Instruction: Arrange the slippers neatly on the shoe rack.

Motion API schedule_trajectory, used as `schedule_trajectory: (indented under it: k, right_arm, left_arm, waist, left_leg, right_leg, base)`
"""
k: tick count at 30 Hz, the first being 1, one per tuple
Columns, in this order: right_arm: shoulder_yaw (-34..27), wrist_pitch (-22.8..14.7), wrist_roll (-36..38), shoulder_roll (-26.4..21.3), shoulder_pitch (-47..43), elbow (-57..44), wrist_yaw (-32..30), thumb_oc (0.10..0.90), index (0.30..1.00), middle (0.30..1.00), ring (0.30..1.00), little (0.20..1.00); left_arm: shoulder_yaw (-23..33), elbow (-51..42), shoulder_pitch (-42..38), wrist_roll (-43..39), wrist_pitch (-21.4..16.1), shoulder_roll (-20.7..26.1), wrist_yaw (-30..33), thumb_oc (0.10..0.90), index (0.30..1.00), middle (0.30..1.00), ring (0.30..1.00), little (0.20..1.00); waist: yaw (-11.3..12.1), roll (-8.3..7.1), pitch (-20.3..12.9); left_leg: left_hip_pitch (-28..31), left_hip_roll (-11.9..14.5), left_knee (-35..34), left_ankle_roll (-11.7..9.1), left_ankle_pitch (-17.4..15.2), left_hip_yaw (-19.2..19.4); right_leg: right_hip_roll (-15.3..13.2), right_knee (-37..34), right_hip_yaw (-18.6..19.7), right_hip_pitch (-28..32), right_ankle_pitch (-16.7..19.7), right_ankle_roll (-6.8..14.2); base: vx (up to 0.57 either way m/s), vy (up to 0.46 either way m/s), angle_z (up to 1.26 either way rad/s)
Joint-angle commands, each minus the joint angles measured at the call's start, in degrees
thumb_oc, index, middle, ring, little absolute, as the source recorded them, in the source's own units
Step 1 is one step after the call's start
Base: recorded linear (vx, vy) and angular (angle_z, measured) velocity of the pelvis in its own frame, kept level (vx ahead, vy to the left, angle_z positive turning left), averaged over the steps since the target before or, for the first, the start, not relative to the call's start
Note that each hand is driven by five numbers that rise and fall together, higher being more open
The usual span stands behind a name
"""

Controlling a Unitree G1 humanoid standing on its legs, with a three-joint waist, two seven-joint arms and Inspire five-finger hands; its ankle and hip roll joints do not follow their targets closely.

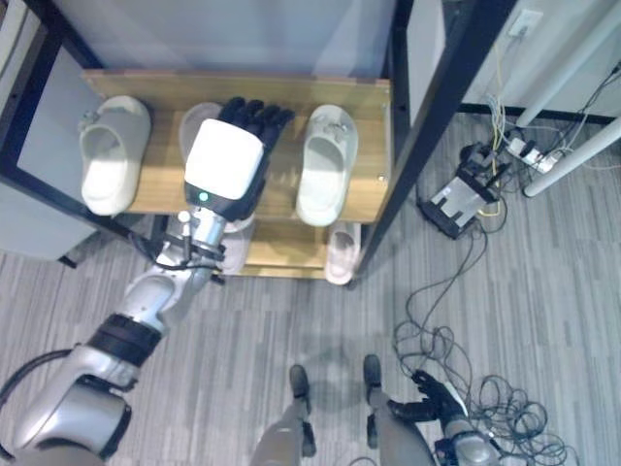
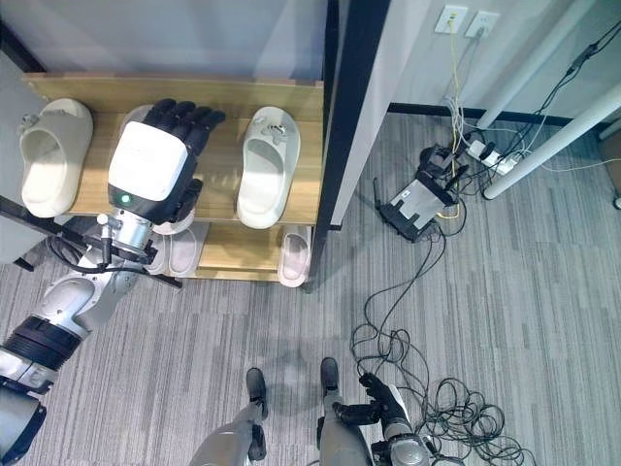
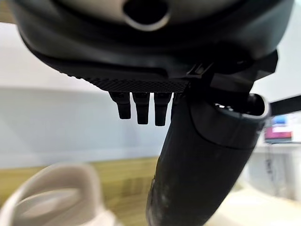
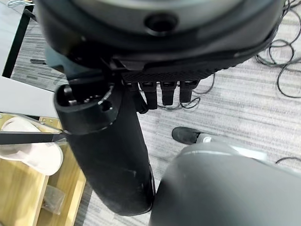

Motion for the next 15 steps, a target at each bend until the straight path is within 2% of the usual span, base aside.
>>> schedule_trajectory:
  k: [1, 5, 8, 12, 15]
  right_arm:
    - [-0.87, -0.7, 0.12, -2.04, 2.22, -1.28, -2.09, 0.8, 0.9, 0.9, 0.9, 0.9]
    - [-1.93, -0.31, 0.31, -1.48, 2.09, -0.74, -3.05, 0.8, 0.9, 0.9, 0.9, 0.9]
    - [-1.53, 0.11, 0.12, -1.39, 2.02, 0.18, -3.04, 0.8, 0.9, 0.9, 0.9, 0.9]
    - [-0.94, 0.73, 0.07, -0.93, 1.15, 1.74, -3.14, 0.8, 0.9, 0.9, 0.9, 0.9]
    - [-0.19, 0.89, 0.22, -1.14, 0.34, 1.82, -3.0, 0.8, 0.9, 0.9, 0.9, 0.9]
  left_arm:
    - [4.61, -0.03, -8.51, 0.79, 2.23, 4.01, 5.91, 0.8, 0.9, 0.9, 0.9, 0.9]
    - [9.71, -2.26, -8.0, -2.16, 3.25, 2.96, 7.02, 0.8, 0.9, 0.9, 0.9, 0.9]
    - [11.24, -2.54, -8.35, -3.53, 3.43, 1.96, 7.95, 0.8, 0.9, 0.9, 0.9, 0.9]
    - [11.15, -0.73, -10.39, -4.74, 4.41, 1.55, 8.48, 0.8, 0.9, 0.9, 0.9, 0.9]
    - [8.57, 2.85, -14.44, -5.88, 5.58, 2.29, 8.13, 0.8, 0.9, 0.9, 0.9, 0.9]
  waist:
    - [0.41, 0.77, -2.37]
    - [0.9, 0.82, -1.87]
    - [0.96, 0.92, -1.79]
    - [1.02, 1.08, -1.27]
    - [0.81, 1.1, -0.95]
  left_leg:
    - [-1.88, 1.4, 4.69, -1.75, -6.01, -2.92]
    - [-3.19, 0.91, 5.13, -1.67, -5.97, -3.1]
    - [-3.41, 0.8, 4.76, -1.6, -5.87, -3.25]
    - [-3.76, 0.68, 4.41, -1.61, -5.7, -3.31]
    - [-4.51, 0.58, 4.6, -1.54, -5.6, -3.4]
  right_leg:
    - [-5.96, 5.76, 0.19, 3.05, -2.35, 7.76]
    - [-6.25, 5.68, -0.5, 2.63, -2.06, 7.81]
    - [-6.39, 5.9, -0.92, 2.41, -2.09, 7.78]
    - [-6.55, 5.73, -1.23, 1.84, -1.52, 7.87]
    - [-6.37, 5.32, -1.16, 1.32, -1.1, 7.98]
  base:
    - [0.01, 0.039, 0.02]
    - [0.01, 0.024, 0.05]
    - [0.0, 0.002, 0.02]
    - [0.02, 0.011, 0.05]
    - [0.01, 0.011, 0.04]
